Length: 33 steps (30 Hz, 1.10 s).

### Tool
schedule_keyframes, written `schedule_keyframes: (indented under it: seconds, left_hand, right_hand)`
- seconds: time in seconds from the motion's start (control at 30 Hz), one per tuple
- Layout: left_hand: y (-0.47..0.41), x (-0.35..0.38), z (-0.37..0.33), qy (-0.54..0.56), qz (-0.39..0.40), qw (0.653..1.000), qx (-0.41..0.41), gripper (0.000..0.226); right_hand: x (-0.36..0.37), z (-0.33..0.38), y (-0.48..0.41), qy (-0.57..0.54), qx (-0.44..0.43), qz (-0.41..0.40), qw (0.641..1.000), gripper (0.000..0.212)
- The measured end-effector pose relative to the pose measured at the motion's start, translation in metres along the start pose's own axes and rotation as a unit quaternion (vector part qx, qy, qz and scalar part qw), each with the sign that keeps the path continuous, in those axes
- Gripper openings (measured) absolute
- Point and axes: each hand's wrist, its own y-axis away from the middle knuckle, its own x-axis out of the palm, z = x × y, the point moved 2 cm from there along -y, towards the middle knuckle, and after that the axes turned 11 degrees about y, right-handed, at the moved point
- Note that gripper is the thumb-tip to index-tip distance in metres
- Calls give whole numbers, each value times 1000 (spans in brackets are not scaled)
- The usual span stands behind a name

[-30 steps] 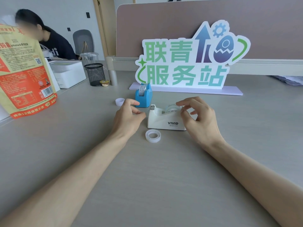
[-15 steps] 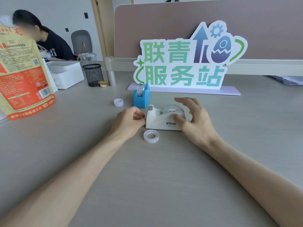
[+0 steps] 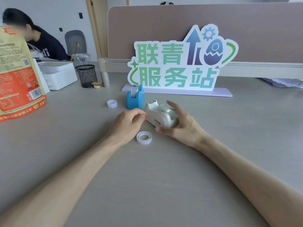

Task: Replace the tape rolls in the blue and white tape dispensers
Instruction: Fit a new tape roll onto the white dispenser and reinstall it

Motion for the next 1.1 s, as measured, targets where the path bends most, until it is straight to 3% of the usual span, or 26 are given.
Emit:
schedule_keyframes:
  seconds: [0.13, 0.27, 0.33, 0.63, 1.1]
  left_hand:
    - [-1, -1, 4, 17, 42, 999, -17, 33]
    - [-4, 2, 11, 38, 99, 994, -33, 52]
    - [-7, 4, 12, 41, 107, 993, -35, 57]
    - [-38, 13, 15, 40, 107, 993, -9, 25]
    - [-81, 27, 32, -17, 31, 999, 8, 22]
  right_hand:
    - [-3, -5, 0, -34, -19, 26, 999, 102]
    - [4, -8, -8, 43, -19, 20, 999, 69]
    - [10, -10, -13, 102, -22, 15, 994, 66]
    - [17, -8, -48, 173, 26, 9, 985, 76]
    - [24, -9, -87, 190, 60, 6, 980, 77]
